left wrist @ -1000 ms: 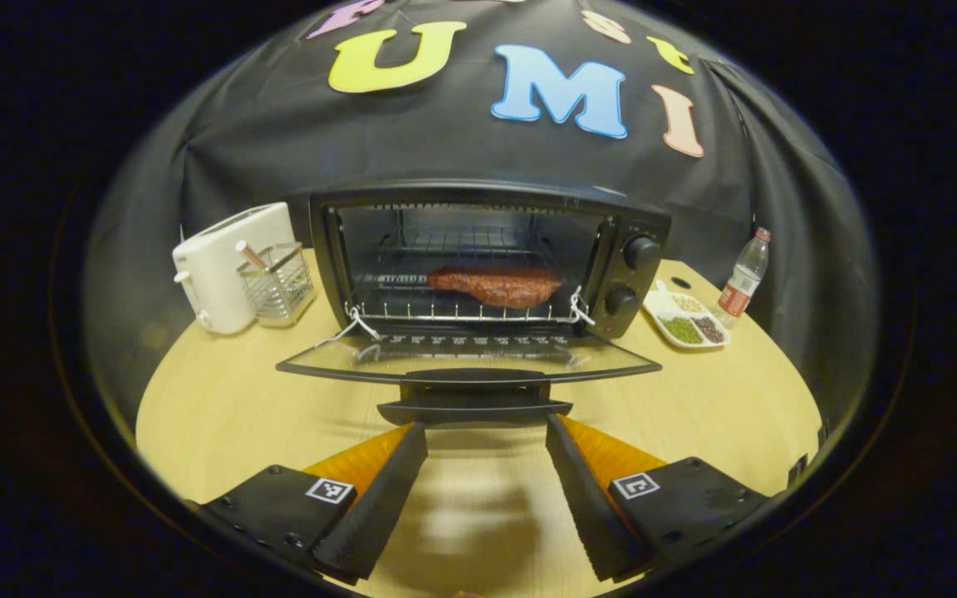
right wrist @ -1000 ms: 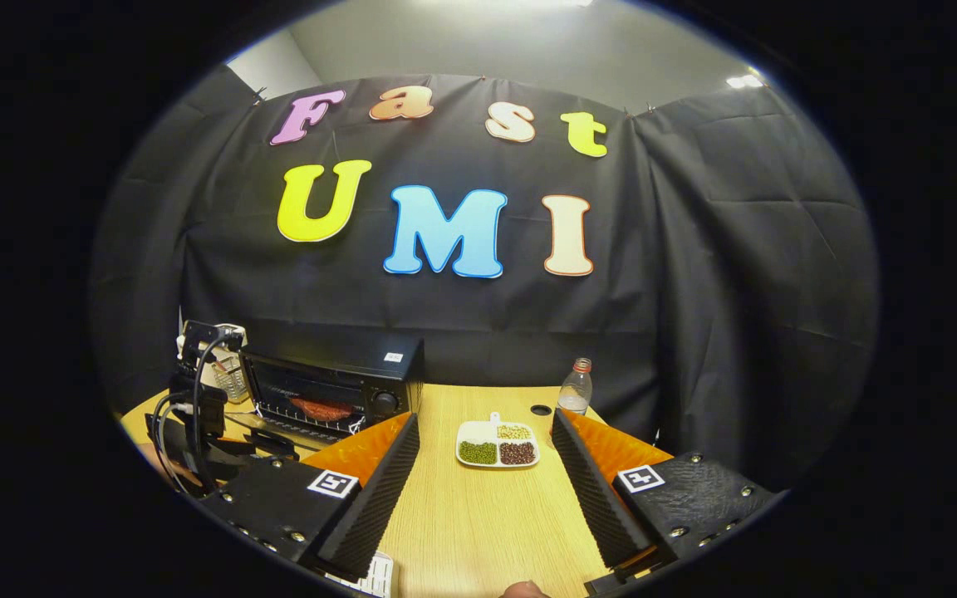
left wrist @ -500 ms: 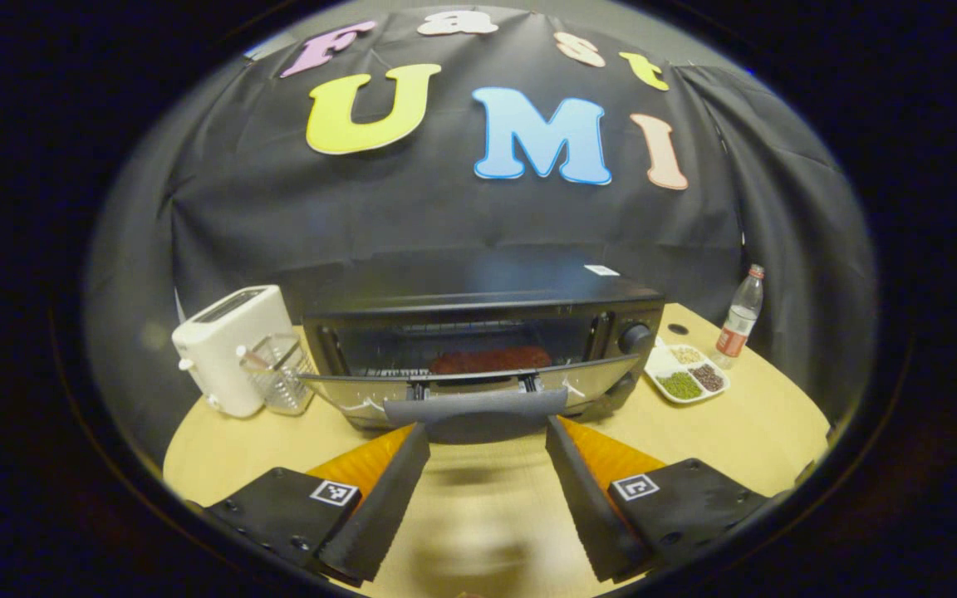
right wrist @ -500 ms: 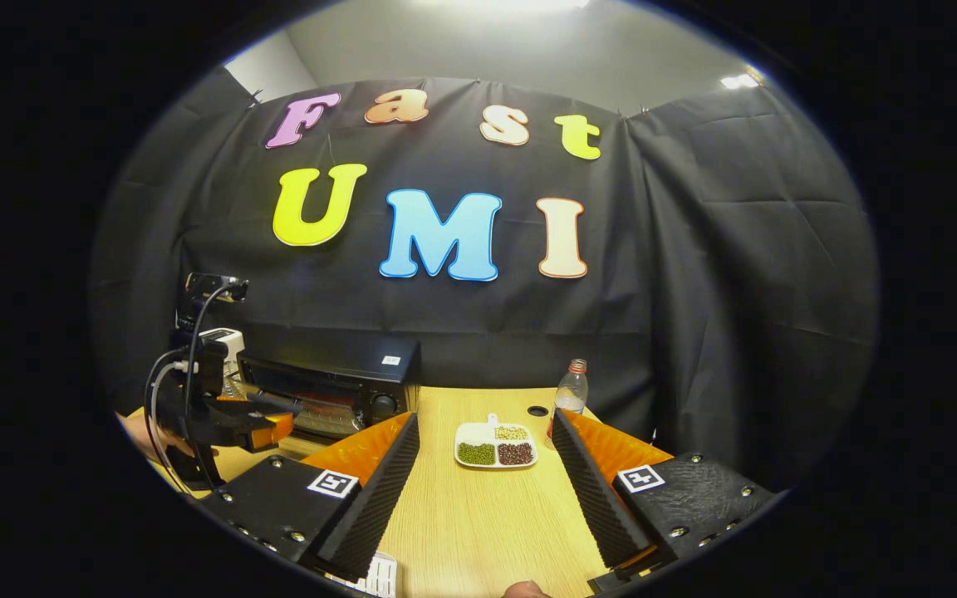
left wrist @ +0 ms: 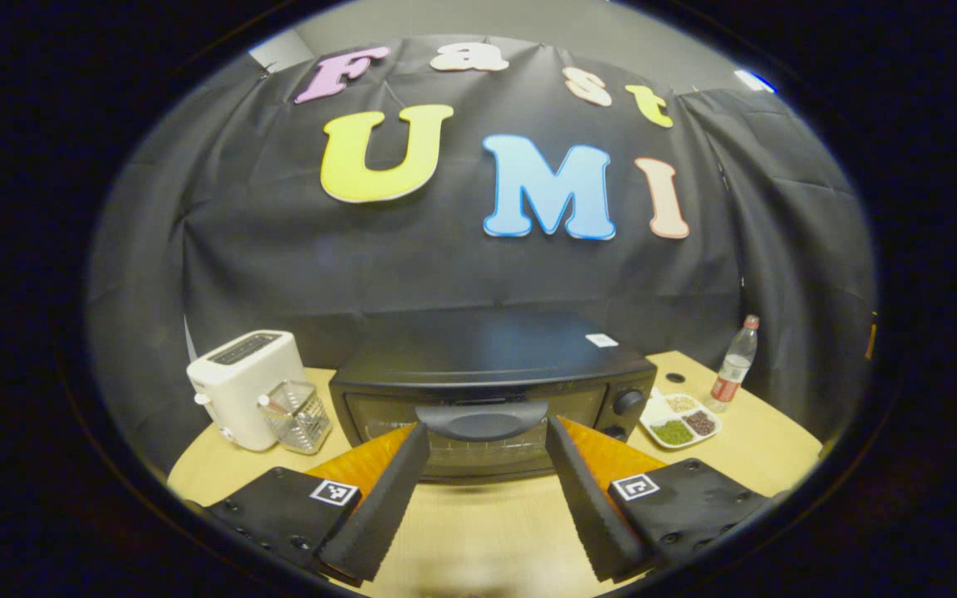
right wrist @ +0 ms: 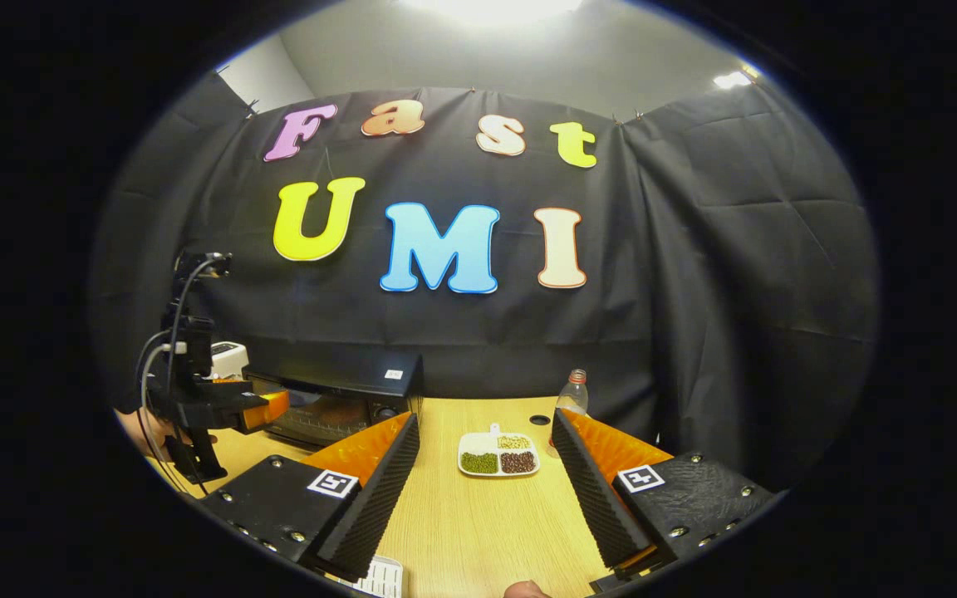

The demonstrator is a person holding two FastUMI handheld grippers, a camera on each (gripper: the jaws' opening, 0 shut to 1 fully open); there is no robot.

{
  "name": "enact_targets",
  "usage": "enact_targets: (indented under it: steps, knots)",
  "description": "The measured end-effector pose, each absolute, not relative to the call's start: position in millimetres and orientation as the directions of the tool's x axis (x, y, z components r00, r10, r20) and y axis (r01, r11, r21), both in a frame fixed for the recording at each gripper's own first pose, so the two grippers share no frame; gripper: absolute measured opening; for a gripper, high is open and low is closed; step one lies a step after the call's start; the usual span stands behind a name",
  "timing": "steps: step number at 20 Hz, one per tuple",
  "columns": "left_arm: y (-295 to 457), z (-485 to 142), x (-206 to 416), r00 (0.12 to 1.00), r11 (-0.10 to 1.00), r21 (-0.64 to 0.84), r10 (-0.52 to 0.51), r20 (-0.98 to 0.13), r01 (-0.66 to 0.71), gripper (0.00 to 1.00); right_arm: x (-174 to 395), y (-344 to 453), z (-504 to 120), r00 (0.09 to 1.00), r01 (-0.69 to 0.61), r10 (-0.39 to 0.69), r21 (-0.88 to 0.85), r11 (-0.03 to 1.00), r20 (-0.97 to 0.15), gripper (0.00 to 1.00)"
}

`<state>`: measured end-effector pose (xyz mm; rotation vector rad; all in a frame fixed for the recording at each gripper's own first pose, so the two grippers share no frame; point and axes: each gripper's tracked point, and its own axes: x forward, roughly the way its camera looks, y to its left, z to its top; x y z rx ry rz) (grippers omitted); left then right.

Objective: Open the electric oven with the left hand, put the food in, and close the electric oven.

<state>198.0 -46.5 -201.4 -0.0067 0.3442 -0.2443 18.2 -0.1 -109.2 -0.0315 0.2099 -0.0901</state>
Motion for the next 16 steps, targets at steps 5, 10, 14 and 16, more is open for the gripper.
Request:
enact_targets:
  steps: [5,10,14,16]
  knots:
    - [-44.4,-113.4,153.4,0.956,0.976,-0.026,-0.215,-0.199,0.214,1.0,20.4,1.1,-84.5,0.988,0.033,-0.034,-0.01,0.999,-0.15,0.98]
    - [-32.6,-56.3,102.3,0.981,0.988,-0.008,-0.156,-0.114,0.156,0.95,5.6,-9.5,-63.0,0.994,-0.002,0.003,0.005,1.0,-0.11,0.98]
    - [-21.2,-33.2,52.8,0.99,0.994,0.011,-0.106,-0.087,0.108,0.95,-12.5,-16.2,-43.3,0.998,-0.044,0.043,-0.016,0.999,-0.053,0.98]
    - [-14.2,-27.2,32.5,0.993,0.997,0.011,-0.081,-0.085,0.082,0.9,-19.9,-18.7,-35.1,0.998,-0.056,0.056,-0.015,0.998,-0.039,0.97]
